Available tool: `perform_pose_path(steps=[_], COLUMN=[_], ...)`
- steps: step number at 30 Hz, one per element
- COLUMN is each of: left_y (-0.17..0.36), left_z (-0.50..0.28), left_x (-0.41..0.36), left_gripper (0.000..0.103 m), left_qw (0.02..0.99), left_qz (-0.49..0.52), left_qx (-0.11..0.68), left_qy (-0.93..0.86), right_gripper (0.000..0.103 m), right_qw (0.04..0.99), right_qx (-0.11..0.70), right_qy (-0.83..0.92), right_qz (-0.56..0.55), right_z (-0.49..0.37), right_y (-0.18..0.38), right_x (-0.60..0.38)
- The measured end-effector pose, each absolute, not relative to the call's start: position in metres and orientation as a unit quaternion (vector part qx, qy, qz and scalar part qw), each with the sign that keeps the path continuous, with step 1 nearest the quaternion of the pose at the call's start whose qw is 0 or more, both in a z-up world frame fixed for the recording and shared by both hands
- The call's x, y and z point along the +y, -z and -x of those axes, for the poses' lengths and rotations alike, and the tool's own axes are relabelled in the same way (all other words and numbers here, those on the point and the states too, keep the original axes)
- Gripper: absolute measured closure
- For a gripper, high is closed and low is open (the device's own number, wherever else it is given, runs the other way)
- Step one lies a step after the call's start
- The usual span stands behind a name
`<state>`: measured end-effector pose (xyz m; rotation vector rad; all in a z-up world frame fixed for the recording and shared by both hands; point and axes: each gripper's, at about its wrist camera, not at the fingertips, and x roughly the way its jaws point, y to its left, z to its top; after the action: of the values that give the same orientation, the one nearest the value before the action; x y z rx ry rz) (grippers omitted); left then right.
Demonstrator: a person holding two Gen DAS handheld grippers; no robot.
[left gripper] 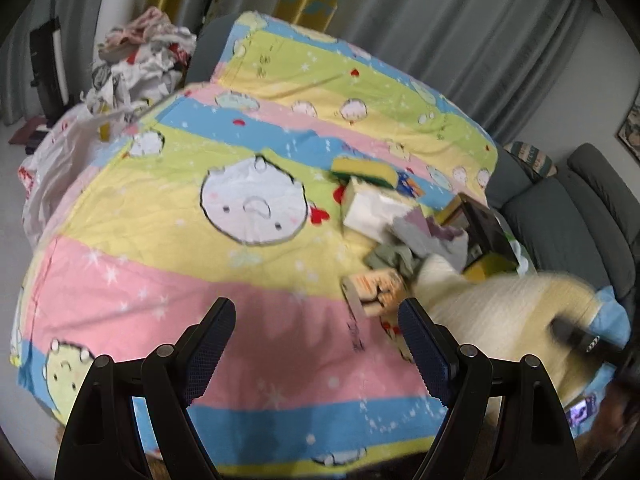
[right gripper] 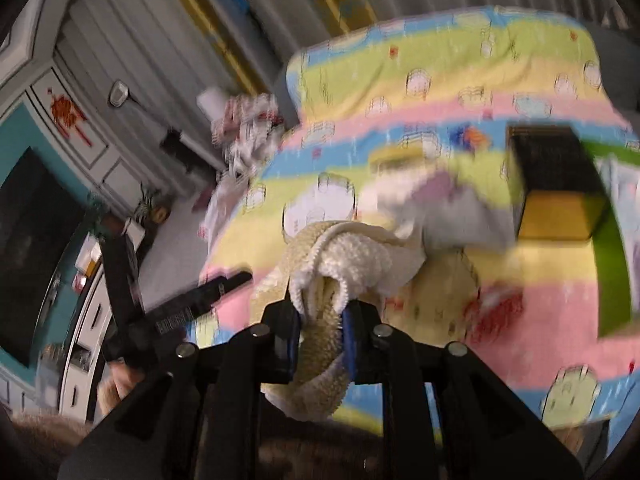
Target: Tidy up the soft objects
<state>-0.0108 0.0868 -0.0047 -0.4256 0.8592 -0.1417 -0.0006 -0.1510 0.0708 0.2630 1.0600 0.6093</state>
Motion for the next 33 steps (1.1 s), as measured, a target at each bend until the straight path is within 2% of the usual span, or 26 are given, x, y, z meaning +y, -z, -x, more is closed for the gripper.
perform_pose_path(steps=[5, 12, 15, 18, 19, 20, 22, 25, 33], left_y=[0.013, 0.045, 0.062, 0.078, 0.081, 0.083, 0.087, 0.090, 0.096], left_z=[0.013, 0.003, -0.005, -0.013, -0.016, -0.019, -0.024, -0.028, -0.037], left_x=[0.077, 0.053, 0.035, 0.020, 0.016, 0.014, 0.010, 0.010, 0.011], left_gripper=[0.019, 0.019, 0.019, 0.019, 0.019, 0.019, 0.019, 0.019, 0.019], left_qw=[0.879, 0.859, 0.851, 0.843, 0.843, 0.844, 0.843, 0.839, 0.839], left_qz=[0.200, 0.193, 0.183, 0.174, 0.170, 0.168, 0.164, 0.176, 0.182], left_qx=[0.424, 0.461, 0.478, 0.496, 0.496, 0.497, 0.501, 0.503, 0.499], left_qy=[0.086, 0.109, 0.119, 0.116, 0.116, 0.113, 0.107, 0.113, 0.113], right_gripper=[0.084, 0.083, 0.078, 0.050, 0.035, 0.029, 0.028, 0.018, 0.018], right_qw=[0.754, 0.787, 0.779, 0.781, 0.785, 0.790, 0.798, 0.804, 0.820], right_qx=[0.563, 0.560, 0.571, 0.572, 0.570, 0.566, 0.555, 0.548, 0.518], right_qy=[-0.298, -0.214, -0.200, -0.187, -0.178, -0.174, -0.171, -0.166, -0.204], right_qz=[-0.158, -0.147, -0.163, -0.167, -0.164, -0.162, -0.159, -0.160, -0.132], right_z=[-0.009, -0.060, -0.074, -0.076, -0.076, -0.075, -0.073, -0.070, -0.071], right_y=[-0.016, 0.043, 0.058, 0.057, 0.054, 0.051, 0.044, 0.036, 0.027], right_x=[-0.139, -0.128, -0.133, -0.139, -0.142, -0.147, -0.156, -0.167, -0.141])
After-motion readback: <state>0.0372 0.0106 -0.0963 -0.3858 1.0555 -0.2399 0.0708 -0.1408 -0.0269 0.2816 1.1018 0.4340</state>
